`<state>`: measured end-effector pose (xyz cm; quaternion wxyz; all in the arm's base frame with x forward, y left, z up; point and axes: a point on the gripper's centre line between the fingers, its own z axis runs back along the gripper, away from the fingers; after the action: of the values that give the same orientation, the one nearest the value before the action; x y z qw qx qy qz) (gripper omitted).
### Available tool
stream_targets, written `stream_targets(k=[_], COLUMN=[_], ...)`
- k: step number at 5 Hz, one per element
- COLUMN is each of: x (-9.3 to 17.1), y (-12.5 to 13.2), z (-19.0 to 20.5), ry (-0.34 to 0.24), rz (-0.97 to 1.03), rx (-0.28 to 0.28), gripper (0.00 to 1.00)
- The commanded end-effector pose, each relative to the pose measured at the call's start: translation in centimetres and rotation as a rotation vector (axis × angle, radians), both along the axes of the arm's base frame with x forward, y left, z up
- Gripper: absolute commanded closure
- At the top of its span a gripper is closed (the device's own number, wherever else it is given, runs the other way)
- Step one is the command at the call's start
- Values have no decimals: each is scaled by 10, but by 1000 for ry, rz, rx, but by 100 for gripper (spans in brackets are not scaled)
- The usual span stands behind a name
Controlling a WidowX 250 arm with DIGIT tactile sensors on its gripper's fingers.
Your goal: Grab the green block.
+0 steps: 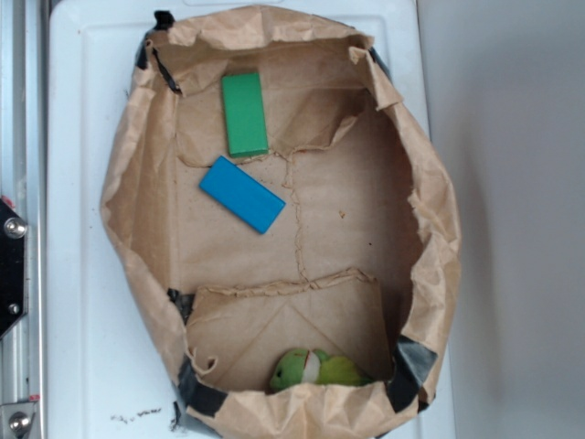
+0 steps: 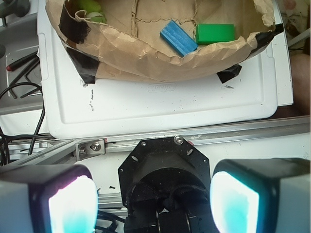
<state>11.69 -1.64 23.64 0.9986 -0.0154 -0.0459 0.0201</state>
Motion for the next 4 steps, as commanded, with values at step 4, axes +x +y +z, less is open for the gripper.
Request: stream_targets(k=[4], x=[78], y=[26], z=[-19], ry=[-67], rz=[166], rx=[7], gripper=[0])
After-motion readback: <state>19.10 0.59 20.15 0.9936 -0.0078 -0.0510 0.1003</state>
